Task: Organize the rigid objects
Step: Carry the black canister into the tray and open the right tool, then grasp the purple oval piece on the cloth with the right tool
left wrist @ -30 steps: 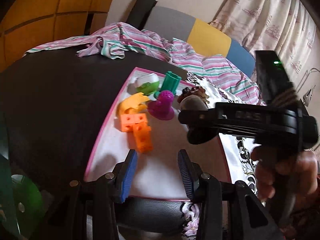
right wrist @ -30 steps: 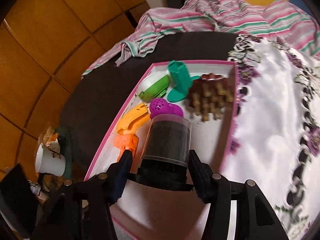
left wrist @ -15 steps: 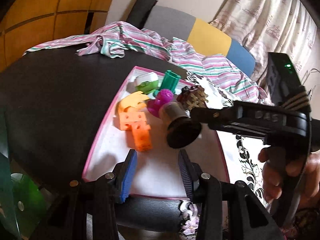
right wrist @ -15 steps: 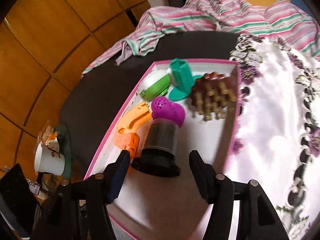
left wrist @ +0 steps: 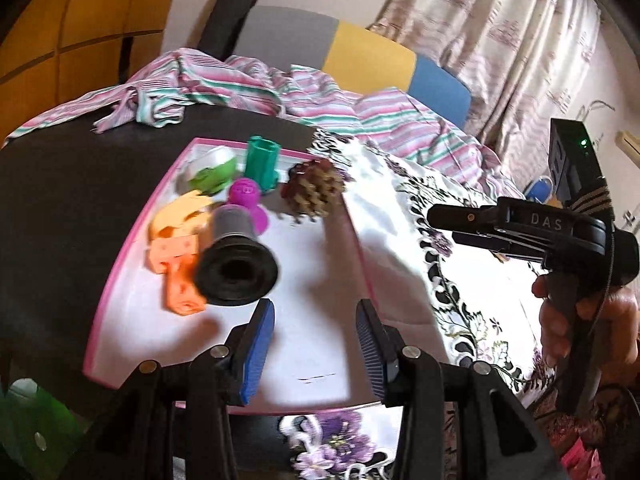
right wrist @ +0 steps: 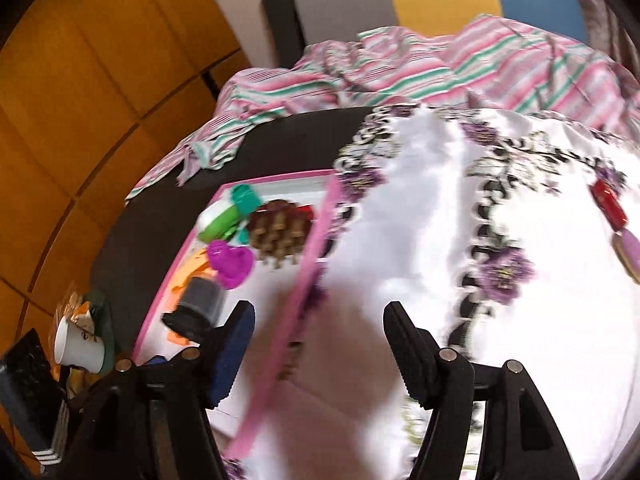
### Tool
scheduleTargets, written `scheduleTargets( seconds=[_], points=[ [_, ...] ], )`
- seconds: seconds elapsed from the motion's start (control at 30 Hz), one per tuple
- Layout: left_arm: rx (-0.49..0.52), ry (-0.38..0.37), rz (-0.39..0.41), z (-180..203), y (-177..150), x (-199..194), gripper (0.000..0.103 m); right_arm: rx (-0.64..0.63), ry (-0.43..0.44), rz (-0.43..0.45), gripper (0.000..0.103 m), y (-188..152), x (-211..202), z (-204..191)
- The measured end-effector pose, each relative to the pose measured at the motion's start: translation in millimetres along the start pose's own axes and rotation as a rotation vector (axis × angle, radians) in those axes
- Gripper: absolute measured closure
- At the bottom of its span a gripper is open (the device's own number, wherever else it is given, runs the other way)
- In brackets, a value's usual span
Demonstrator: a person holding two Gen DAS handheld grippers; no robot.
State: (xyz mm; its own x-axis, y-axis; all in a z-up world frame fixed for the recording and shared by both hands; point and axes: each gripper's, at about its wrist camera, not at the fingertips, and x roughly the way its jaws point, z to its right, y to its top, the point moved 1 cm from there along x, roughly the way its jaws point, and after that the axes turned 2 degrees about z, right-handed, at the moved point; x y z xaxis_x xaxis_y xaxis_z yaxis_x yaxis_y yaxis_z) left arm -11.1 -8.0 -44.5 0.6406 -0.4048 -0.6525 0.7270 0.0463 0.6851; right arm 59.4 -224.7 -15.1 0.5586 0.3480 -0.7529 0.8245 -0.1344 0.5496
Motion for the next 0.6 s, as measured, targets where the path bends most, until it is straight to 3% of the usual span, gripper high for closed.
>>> scheduleTargets(
  seconds=[0.37,0.6],
  points=[
    [0.095,-0.158,-0.103,65.7,14.8,27.2,0.061,0.164,-0.255,0.033,0.035,7.5,-30.6,132.9],
    [0.149,-0.214,-0.168,103.5,11.8,45.9,0.061,0.212,-0.420,0.070,0.035,21.1,-54.9,215.8]
  ],
)
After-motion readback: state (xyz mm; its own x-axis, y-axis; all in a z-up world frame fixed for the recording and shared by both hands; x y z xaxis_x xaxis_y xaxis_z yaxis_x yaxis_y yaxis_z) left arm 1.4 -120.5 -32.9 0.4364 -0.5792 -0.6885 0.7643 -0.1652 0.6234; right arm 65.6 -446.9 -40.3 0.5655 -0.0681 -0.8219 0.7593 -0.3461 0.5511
